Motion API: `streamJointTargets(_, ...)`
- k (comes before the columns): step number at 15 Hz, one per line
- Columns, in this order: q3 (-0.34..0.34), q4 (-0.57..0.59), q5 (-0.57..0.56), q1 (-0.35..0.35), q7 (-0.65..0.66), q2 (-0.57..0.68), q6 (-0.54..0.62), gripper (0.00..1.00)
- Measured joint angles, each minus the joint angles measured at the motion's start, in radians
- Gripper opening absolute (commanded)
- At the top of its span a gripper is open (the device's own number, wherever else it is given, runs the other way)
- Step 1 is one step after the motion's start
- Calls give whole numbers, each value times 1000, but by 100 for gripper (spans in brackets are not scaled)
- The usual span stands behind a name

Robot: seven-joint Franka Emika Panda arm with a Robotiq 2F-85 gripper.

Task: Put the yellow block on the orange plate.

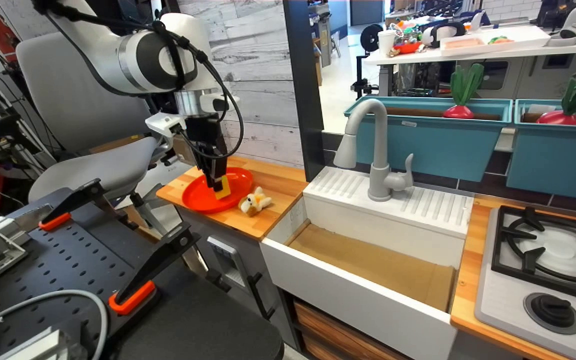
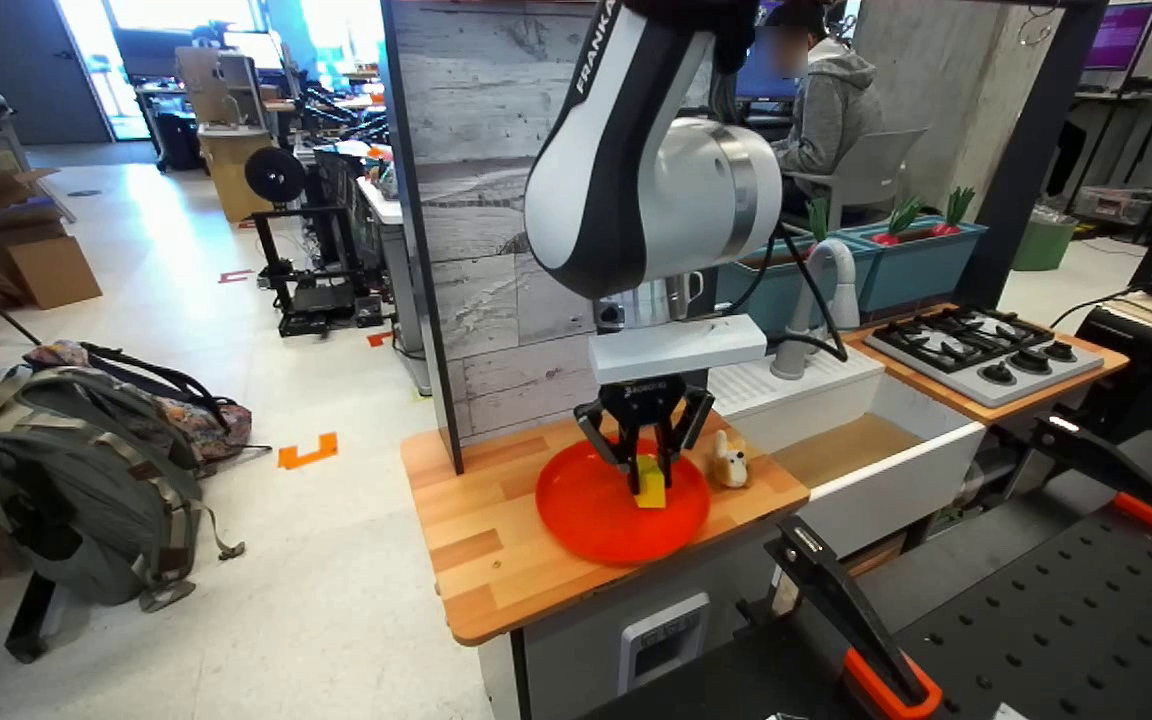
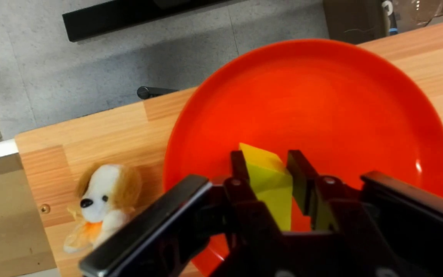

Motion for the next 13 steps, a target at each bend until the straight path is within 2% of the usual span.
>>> streamJointTargets(2, -12, 2, -22, 9, 2, 12, 0, 74)
streamJointTargets(5, -16, 6, -28, 9, 2, 20, 0, 97)
streamJointTargets(9, -17, -11, -37, 22, 2, -6, 12, 100)
streamJointTargets(13, -7, -129, -38, 54, 4, -135, 57, 100)
